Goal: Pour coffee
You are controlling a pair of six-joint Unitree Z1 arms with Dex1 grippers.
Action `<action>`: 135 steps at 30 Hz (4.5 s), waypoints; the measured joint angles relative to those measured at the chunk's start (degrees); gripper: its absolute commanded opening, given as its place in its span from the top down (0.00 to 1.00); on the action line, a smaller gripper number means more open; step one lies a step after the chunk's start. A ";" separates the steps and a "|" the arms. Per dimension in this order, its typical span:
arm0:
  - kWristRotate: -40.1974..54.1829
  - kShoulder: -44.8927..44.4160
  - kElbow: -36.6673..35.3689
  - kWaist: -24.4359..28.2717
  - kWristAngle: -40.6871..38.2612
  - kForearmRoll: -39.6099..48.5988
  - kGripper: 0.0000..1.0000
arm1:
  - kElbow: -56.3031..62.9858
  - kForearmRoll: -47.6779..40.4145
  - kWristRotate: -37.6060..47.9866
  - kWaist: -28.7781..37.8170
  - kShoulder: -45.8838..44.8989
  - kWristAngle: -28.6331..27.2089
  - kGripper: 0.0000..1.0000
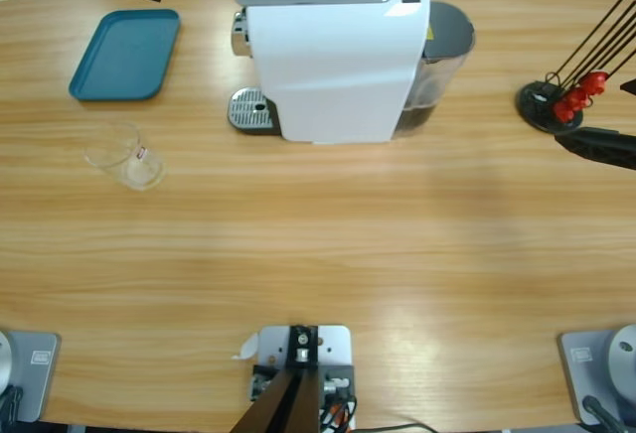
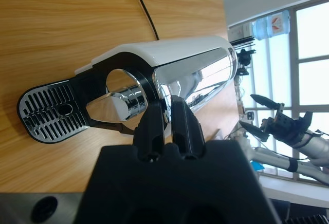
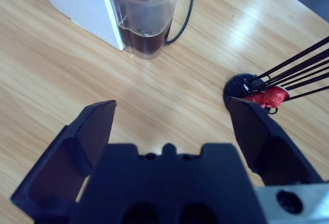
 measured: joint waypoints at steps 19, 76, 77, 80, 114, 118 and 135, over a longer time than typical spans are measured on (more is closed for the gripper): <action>0.00 -0.03 -1.90 0.05 0.00 1.96 1.00 | 0.13 -0.01 0.00 0.00 -0.19 0.00 0.04; 41.71 -11.55 -15.79 -7.47 18.47 34.81 0.01 | -14.15 15.38 0.00 -1.93 2.25 -2.45 0.05; 43.21 -12.12 -15.83 -8.52 20.97 36.00 0.01 | -14.86 15.97 0.00 -2.42 3.10 -2.46 0.10; 44.49 -14.40 -14.83 -10.80 27.13 37.97 0.01 | -16.24 17.68 1.37 -4.95 5.10 -3.43 0.23; 40.50 -31.89 5.53 -12.71 39.08 34.71 0.01 | 3.14 -16.23 17.66 -26.88 23.98 -4.23 0.45; 40.28 -31.89 5.53 -12.71 39.08 34.14 0.01 | 4.11 -18.41 17.67 -26.95 24.68 -4.08 0.49; 40.20 -31.89 5.53 -12.71 39.08 32.13 0.01 | 5.48 -23.48 17.56 -29.48 27.55 -3.56 0.75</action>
